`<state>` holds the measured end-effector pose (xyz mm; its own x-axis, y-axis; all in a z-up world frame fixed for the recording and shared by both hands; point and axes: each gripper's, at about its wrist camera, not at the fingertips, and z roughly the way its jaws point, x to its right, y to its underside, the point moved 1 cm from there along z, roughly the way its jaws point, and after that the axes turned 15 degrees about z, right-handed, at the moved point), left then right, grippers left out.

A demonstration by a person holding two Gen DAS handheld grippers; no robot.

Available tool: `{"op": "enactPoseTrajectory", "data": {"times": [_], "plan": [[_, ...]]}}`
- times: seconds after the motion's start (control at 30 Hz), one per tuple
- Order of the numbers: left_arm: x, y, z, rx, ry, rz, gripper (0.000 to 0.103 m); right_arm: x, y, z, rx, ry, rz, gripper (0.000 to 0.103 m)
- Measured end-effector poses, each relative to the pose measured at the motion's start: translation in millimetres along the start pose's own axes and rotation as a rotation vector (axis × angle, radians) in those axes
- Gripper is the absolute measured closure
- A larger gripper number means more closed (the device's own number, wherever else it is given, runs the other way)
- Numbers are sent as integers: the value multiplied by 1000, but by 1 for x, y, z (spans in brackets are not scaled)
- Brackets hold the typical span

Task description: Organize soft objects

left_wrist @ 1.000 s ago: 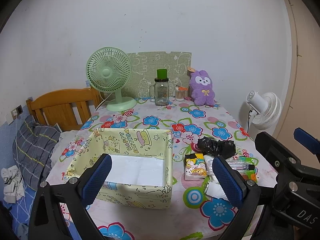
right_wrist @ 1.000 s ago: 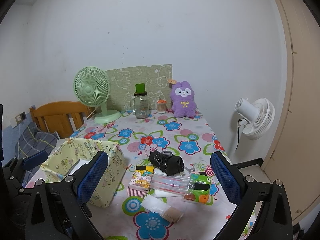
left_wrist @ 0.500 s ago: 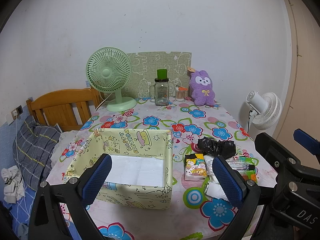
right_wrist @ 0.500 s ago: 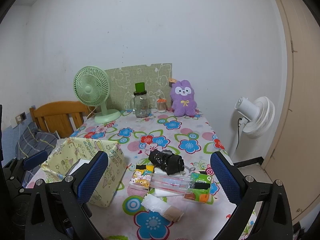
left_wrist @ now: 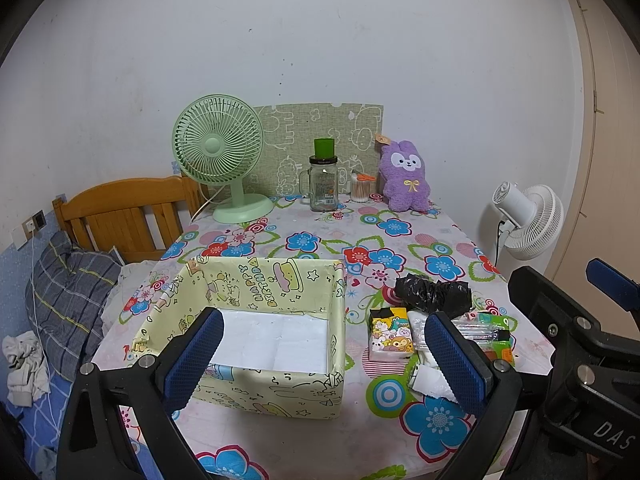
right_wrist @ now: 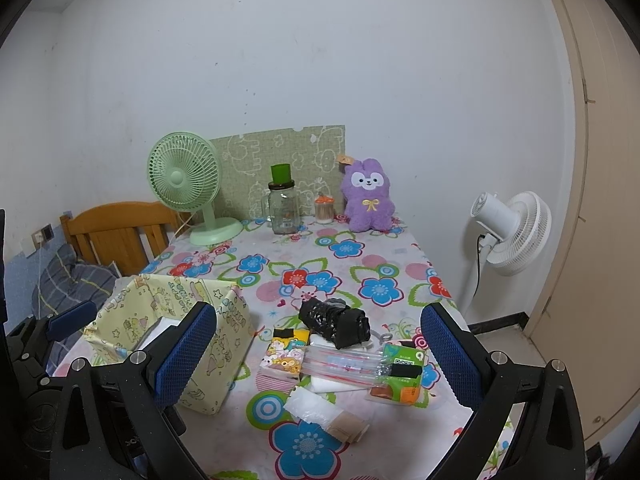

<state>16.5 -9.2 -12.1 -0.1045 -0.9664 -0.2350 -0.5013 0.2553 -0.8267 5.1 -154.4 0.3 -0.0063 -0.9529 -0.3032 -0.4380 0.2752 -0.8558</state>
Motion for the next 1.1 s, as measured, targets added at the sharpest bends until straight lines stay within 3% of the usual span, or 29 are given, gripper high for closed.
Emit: {"op": "enactPoseTrajectory", "data": {"times": [0.7,1.1], "plan": [[1,-1,1,-1,4,2,2,0,0,0,-2,-1,-1,0],[23,-4,12,-2,43,14,5,13,-3,6,-13,5,-16,0]]}}
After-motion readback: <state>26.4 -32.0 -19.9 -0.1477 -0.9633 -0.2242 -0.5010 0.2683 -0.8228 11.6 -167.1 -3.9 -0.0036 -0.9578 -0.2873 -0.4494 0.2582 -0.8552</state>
